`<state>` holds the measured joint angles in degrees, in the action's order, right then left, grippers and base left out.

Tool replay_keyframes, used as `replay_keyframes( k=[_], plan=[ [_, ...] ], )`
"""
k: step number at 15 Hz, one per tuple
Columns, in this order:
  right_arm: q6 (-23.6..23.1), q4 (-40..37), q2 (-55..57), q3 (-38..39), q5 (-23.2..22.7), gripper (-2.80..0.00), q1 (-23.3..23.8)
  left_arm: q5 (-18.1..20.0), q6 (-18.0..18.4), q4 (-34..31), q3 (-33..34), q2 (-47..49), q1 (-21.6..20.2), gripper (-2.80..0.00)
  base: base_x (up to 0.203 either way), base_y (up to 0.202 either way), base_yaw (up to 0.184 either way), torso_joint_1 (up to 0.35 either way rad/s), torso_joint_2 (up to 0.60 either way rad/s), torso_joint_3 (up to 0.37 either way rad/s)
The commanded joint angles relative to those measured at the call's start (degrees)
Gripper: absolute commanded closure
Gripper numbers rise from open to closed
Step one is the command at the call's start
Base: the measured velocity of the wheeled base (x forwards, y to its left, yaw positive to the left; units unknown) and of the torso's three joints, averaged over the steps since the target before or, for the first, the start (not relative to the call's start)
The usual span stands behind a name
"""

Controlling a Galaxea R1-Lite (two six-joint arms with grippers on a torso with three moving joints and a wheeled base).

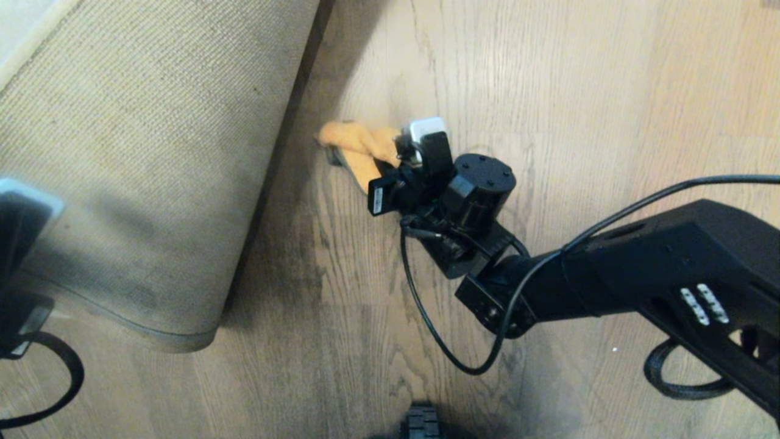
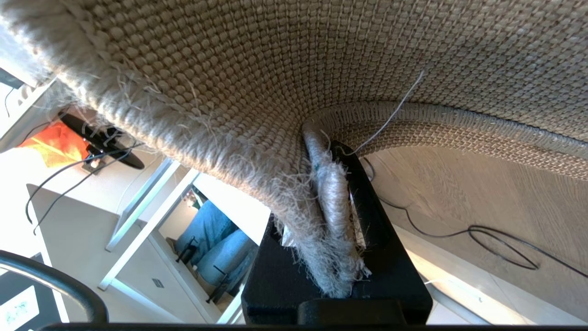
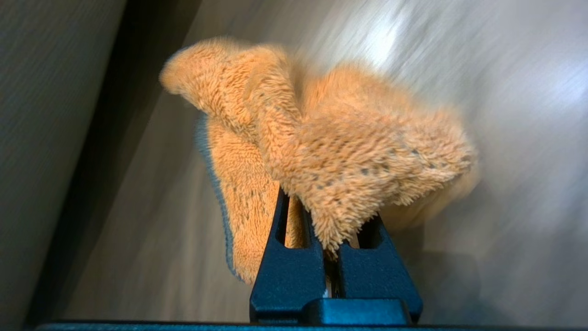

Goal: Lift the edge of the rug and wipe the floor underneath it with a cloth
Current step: Wipe the floor under the carpet with a rag

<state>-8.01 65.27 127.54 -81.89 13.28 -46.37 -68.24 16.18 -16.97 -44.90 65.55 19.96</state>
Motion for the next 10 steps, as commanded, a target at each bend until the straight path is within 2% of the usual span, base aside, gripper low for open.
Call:
replay_keyframes(
  k=[1, 4, 10],
  plan=[
    [-0.07, 1.67, 0.06, 5.16, 0.03, 0.00, -2.03, -0.40, 0.08, -0.17, 0.05, -0.16, 0.00, 0.00, 0.000, 0.000, 0.000, 0.000, 0.00, 0.000],
    [-0.15, 5.68, 1.10, 14.49, 0.06, 0.00, -5.01, -0.40, 0.08, -0.17, -0.19, -0.25, -0.02, 0.00, 0.000, 0.000, 0.000, 0.000, 0.00, 0.000],
    [-1.15, 6.36, 2.19, 21.08, 0.17, 0.00, -8.38, -0.40, 0.08, -0.17, 0.16, -0.33, 0.00, 0.00, 0.000, 0.000, 0.000, 0.000, 0.00, 0.000]
  ],
)
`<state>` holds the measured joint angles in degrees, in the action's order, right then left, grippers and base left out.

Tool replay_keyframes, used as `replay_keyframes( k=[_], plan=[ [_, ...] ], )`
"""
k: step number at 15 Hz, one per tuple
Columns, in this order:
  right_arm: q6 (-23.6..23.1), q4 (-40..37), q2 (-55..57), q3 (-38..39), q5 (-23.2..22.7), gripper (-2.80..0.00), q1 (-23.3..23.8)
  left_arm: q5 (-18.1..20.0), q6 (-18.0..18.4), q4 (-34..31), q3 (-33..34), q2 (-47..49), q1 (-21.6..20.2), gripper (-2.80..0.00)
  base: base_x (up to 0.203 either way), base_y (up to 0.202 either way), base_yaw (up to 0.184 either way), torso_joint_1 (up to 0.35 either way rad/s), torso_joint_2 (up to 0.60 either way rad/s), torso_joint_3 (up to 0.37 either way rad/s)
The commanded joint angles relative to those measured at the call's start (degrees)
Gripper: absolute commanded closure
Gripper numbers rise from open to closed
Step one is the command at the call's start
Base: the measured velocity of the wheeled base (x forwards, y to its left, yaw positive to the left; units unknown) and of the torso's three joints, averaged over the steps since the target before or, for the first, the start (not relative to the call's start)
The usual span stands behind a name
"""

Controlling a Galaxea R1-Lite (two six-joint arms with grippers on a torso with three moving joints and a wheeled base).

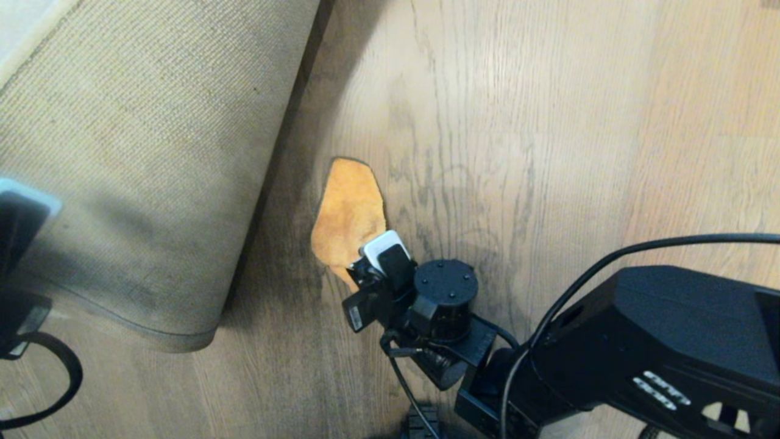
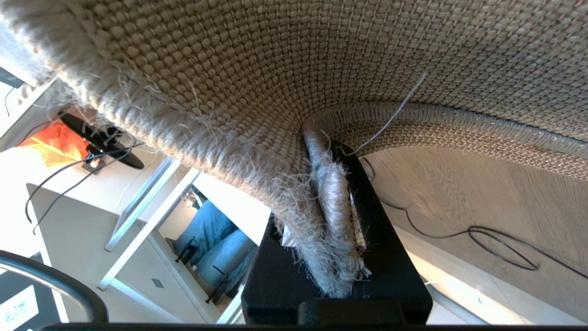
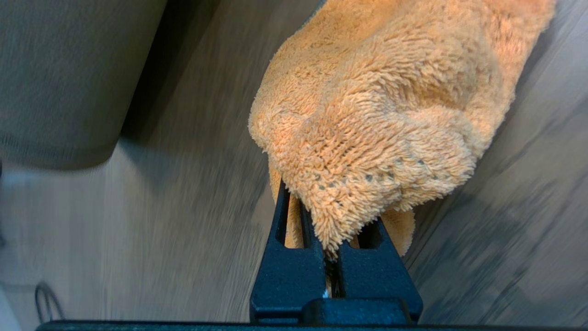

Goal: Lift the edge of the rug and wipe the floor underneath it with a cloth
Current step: Wipe the floor under the carpet with a rag

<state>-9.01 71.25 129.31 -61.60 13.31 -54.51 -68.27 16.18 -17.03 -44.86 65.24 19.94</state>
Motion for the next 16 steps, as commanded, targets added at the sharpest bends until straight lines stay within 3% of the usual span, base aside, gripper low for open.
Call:
replay_keyframes(
  k=[1, 6, 12, 16],
  plan=[
    [-0.22, 0.38, 0.33, 0.87, 0.05, 0.00, -0.24, -0.38, 0.08, -0.11, 0.24, 0.06, 0.01, 0.00, 0.000, 0.000, 0.000, 0.000, 0.00, 0.000],
    [-0.20, 0.31, 1.38, -0.97, 0.11, 0.00, 0.08, -0.30, 0.08, 0.07, 1.09, 0.15, 0.18, 0.00, 0.000, 0.000, 0.000, 0.000, 0.00, 0.000],
    [-0.13, 0.03, 1.26, -8.05, 0.02, 0.00, 5.02, -0.38, 0.08, 0.07, 1.54, 0.23, 0.18, 0.00, 0.000, 0.000, 0.000, 0.000, 0.00, 0.000],
    [-0.13, -5.61, 1.20, -19.59, -0.04, 0.00, 7.11, -0.38, 0.08, 0.07, 1.43, 0.23, 0.10, 0.00, 0.000, 0.000, 0.000, 0.000, 0.00, 0.000]
  ],
)
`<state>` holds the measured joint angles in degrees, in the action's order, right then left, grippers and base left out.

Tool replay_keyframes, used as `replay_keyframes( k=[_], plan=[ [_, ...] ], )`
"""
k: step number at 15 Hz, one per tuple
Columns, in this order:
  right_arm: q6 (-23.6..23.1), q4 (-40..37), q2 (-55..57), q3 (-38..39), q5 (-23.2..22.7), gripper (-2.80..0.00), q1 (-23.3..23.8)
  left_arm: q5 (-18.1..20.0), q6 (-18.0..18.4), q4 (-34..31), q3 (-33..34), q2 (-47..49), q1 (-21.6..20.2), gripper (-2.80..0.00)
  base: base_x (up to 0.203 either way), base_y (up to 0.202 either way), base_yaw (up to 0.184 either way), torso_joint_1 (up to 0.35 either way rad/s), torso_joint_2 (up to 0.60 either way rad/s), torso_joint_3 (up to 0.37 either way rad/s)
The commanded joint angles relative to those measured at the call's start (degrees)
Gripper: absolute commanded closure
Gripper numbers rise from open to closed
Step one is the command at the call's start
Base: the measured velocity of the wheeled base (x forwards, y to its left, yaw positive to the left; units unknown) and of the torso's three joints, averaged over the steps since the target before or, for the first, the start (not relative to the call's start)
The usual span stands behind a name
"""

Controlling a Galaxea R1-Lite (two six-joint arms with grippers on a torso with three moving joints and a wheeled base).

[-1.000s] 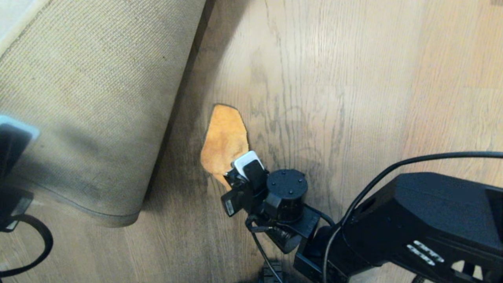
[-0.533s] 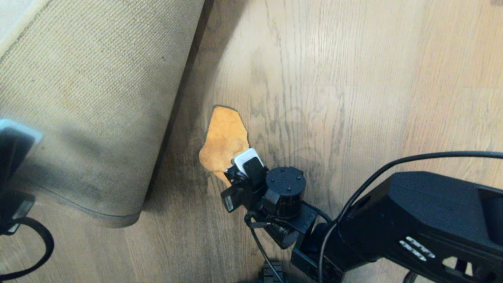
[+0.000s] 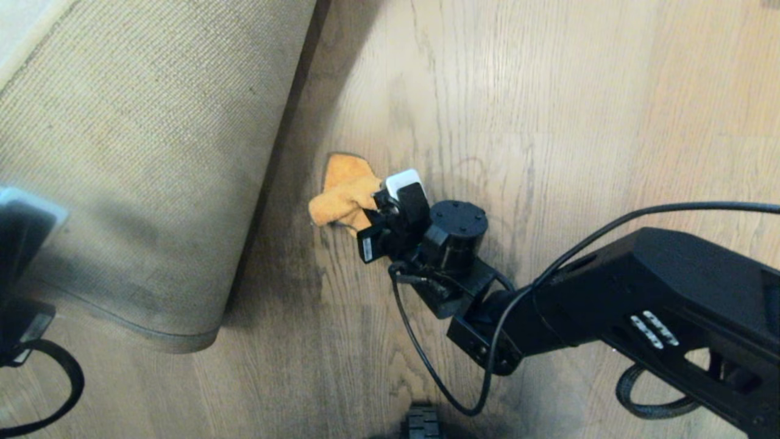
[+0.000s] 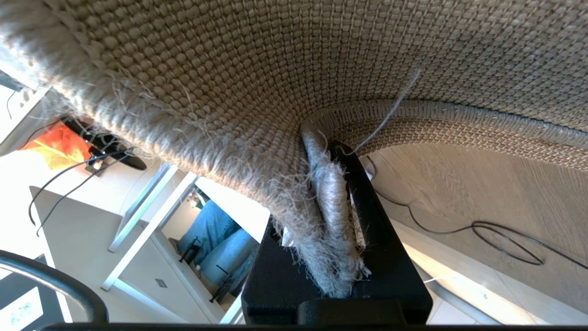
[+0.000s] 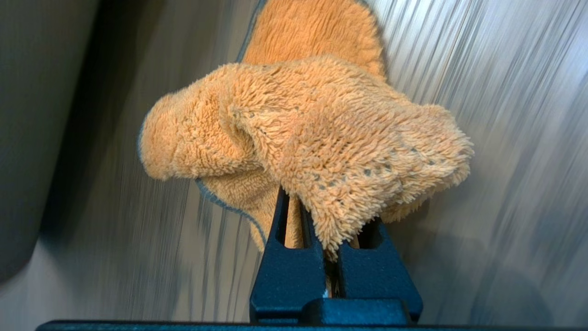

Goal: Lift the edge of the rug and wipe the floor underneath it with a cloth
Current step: Wipe the floor under the carpet with a rag

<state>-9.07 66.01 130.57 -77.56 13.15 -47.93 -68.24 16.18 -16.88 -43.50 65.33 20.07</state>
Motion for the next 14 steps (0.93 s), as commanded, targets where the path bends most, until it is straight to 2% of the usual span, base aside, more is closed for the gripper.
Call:
replay_keyframes(
  k=[1, 4, 6, 10, 14],
  plan=[
    [-0.07, -2.21, 0.02, -7.32, 0.12, 0.00, 0.96, -0.31, 0.08, -0.08, 0.15, 0.15, 0.06, 0.00, 0.000, 0.000, 0.000, 0.000, 0.00, 0.000],
    [-0.07, -7.21, -0.09, -15.48, 0.12, 0.00, 2.95, -0.31, 0.13, -0.08, -0.27, 0.20, 0.06, 0.00, 0.000, 0.000, 0.000, 0.000, 0.00, 0.000],
    [-0.07, -9.03, -0.94, -17.72, 0.04, 0.00, 4.49, -0.33, 0.08, -0.12, 0.05, 0.08, 0.07, 0.00, 0.000, 0.000, 0.000, 0.000, 0.00, 0.000],
    [-0.07, -10.02, -3.46, -17.80, -0.05, 0.00, 6.85, -0.31, 0.08, -0.08, -0.10, 0.15, 0.06, 0.00, 0.000, 0.000, 0.000, 0.000, 0.00, 0.000],
    [-0.07, -9.78, -3.92, -15.28, -0.14, 0.00, 5.61, 0.63, 0.08, -0.08, -0.27, 0.06, 0.06, 0.00, 0.000, 0.000, 0.000, 0.000, 0.00, 0.000]
  ],
)
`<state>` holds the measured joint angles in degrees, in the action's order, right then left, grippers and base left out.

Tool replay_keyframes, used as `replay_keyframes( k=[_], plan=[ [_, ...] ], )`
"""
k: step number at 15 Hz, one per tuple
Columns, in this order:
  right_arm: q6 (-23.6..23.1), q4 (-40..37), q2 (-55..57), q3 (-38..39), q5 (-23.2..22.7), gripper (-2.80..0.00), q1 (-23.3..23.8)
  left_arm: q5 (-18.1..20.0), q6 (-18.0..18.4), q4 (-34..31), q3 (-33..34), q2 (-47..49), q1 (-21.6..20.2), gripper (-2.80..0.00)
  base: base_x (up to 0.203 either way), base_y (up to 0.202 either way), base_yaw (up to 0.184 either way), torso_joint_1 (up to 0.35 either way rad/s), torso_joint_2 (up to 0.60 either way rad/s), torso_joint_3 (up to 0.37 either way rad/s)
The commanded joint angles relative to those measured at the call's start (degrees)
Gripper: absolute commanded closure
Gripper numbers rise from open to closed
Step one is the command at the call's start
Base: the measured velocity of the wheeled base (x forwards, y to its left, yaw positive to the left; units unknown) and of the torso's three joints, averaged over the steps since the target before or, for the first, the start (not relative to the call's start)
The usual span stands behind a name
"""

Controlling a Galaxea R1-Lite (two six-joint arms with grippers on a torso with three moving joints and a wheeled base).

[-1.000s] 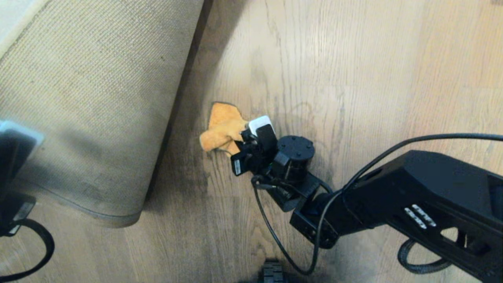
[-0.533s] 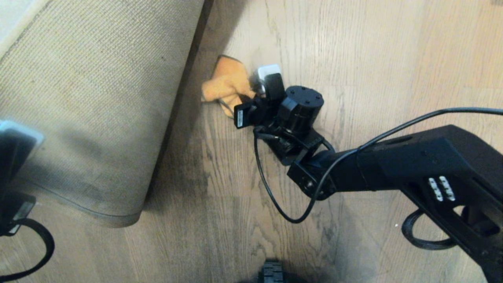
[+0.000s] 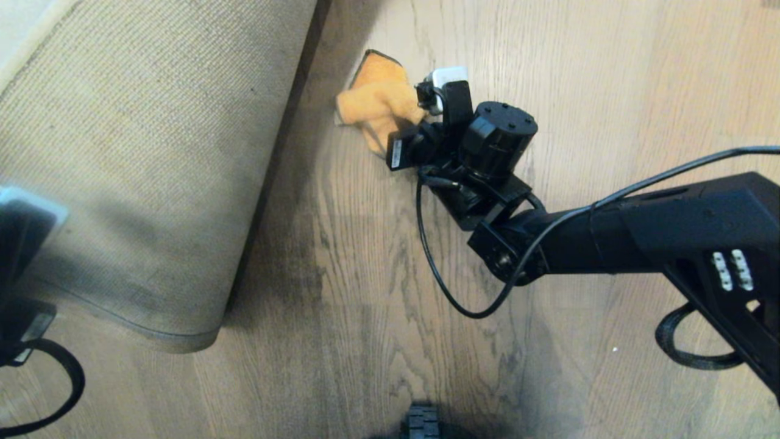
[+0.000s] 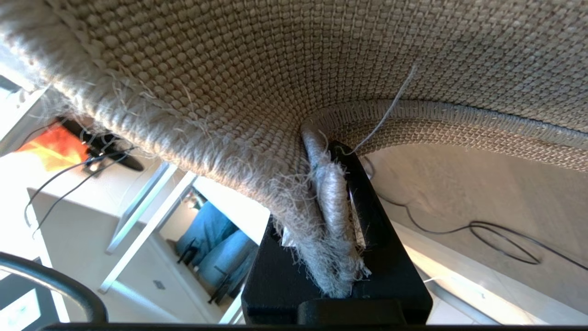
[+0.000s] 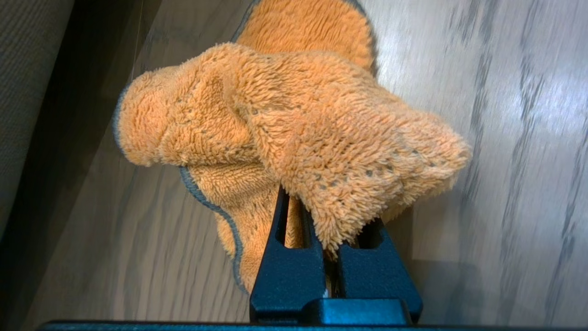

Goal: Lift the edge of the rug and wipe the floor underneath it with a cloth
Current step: Wipe the floor under the carpet with a rag

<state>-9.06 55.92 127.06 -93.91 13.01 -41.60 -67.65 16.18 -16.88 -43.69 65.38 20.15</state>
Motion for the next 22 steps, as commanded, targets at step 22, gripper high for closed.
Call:
replay_keyframes(
  k=[22],
  plan=[
    [-0.22, 12.98, 3.89, 39.23, 1.54, 0.00, -13.26, 0.15, 0.17, -0.25, 0.54, 0.01, -0.02, 0.00, 0.000, 0.000, 0.000, 0.000, 0.00, 0.000]
  ],
)
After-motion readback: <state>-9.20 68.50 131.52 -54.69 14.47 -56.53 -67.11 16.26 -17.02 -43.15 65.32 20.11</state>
